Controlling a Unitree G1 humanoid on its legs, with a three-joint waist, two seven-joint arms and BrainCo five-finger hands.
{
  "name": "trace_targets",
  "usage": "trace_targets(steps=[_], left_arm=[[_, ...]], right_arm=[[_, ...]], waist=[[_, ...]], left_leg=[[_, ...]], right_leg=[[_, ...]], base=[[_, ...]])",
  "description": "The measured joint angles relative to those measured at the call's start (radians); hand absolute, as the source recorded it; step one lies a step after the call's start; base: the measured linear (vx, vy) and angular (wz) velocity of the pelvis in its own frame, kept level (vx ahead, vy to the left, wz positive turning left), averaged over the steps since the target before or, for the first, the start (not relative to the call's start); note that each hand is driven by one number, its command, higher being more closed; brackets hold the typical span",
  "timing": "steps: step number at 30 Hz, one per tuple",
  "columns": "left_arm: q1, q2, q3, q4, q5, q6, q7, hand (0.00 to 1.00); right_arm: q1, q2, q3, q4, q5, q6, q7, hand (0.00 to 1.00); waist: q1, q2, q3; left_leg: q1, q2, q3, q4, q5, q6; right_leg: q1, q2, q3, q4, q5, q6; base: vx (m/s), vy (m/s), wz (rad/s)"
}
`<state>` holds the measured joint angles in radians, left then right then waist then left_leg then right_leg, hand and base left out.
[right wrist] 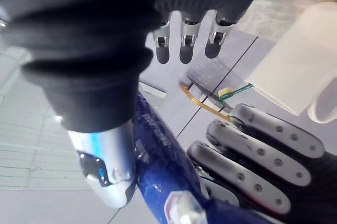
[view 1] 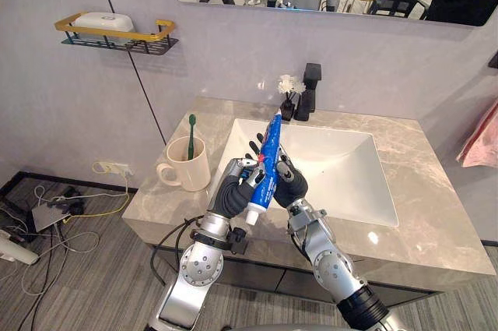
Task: Organize washtable
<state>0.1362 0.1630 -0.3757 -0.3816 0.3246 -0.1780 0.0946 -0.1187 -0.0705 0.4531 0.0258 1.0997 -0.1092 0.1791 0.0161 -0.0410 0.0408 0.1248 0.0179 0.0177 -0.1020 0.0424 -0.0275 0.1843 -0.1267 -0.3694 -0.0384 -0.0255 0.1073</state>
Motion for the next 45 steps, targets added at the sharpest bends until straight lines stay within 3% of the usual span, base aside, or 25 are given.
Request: trace_targets(steps=[18,19,45], left_arm=[[-0.001,0.010,-0.027,0.031,0.000,-0.006,-0.005,1.00],[-0.002,0.010,-0.027,0.031,0.000,-0.007,-0.005,1.00],[0.002,0.051,-0.012,0.080,-0.002,-0.041,-0.008,1.00]], right_arm=[[-0.041,-0.027,0.035,0.000,0.042,-0.013,-0.006,0.00],[-0.046,-0.028,0.036,0.000,0.046,-0.012,-0.006,1.00],[-0.113,-0.051,0.054,-0.017,0.069,0.001,0.000,1.00]], waist=[[0.000,0.001,-0.021],[0.000,0.002,-0.023],[0.000,0.005,-0.032]], left_leg=[[-0.009,0.001,0.006,0.000,0.004,0.000],[-0.008,0.001,0.007,0.000,0.004,0.000],[-0.008,0.001,0.010,0.000,0.003,0.000]], right_leg=[[-0.015,0.003,0.013,0.002,0.004,-0.006],[-0.015,0.003,0.013,0.002,0.004,-0.006],[-0.016,0.003,0.017,0.002,0.006,-0.006]], base=[[0.00,0.000,-0.01],[0.00,0.000,0.00],[0.00,0.000,0.00]])
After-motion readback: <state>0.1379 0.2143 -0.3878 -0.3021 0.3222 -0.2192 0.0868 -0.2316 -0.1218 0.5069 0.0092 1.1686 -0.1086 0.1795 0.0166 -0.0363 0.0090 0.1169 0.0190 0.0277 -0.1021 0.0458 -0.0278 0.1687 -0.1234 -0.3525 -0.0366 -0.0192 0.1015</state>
